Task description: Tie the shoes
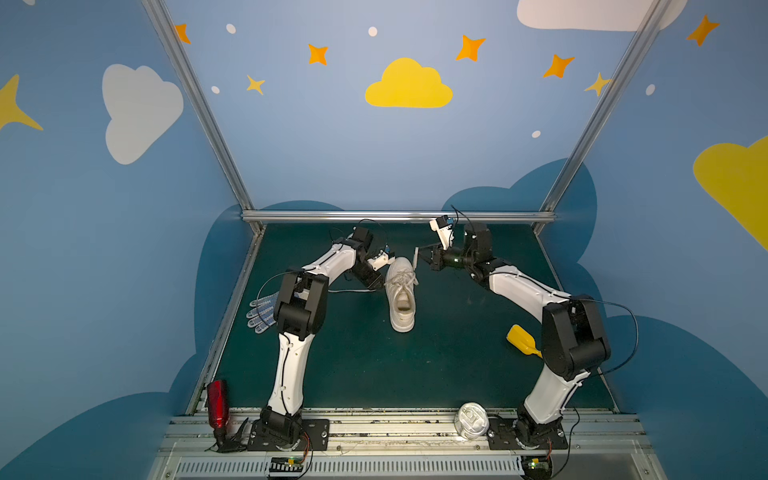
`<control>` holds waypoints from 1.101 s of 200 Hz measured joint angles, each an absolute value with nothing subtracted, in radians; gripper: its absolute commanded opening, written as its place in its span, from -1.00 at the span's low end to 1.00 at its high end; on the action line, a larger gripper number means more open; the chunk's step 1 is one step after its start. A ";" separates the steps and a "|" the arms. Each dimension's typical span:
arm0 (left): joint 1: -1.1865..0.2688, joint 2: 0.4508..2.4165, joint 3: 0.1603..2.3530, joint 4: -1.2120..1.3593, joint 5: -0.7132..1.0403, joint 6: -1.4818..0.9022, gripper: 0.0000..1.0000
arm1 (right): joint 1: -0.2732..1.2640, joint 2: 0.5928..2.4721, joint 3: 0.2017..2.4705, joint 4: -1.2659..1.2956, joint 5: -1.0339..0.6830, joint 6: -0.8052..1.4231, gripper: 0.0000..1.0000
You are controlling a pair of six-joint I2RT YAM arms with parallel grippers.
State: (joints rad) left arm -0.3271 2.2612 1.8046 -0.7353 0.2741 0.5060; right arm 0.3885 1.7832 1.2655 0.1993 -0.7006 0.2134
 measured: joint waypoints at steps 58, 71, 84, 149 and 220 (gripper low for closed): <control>-0.346 2.265 1.805 -0.749 0.265 0.509 -0.38 | 0.383 1.783 1.266 0.198 -0.707 0.242 -1.00; -0.350 2.267 1.805 -0.751 0.258 0.511 -0.43 | 0.383 1.783 1.265 0.198 -0.709 0.250 -1.00; -0.355 2.272 1.805 -0.751 0.252 0.512 -0.54 | 0.383 1.781 1.260 0.199 -0.709 0.254 -1.00; -0.356 2.289 1.805 -0.744 0.227 0.496 -0.94 | 0.379 1.732 1.227 0.200 -0.709 0.258 -1.00; -0.354 2.155 1.776 -0.765 0.076 0.453 -0.94 | 0.363 1.623 1.094 0.260 -0.707 0.324 -1.00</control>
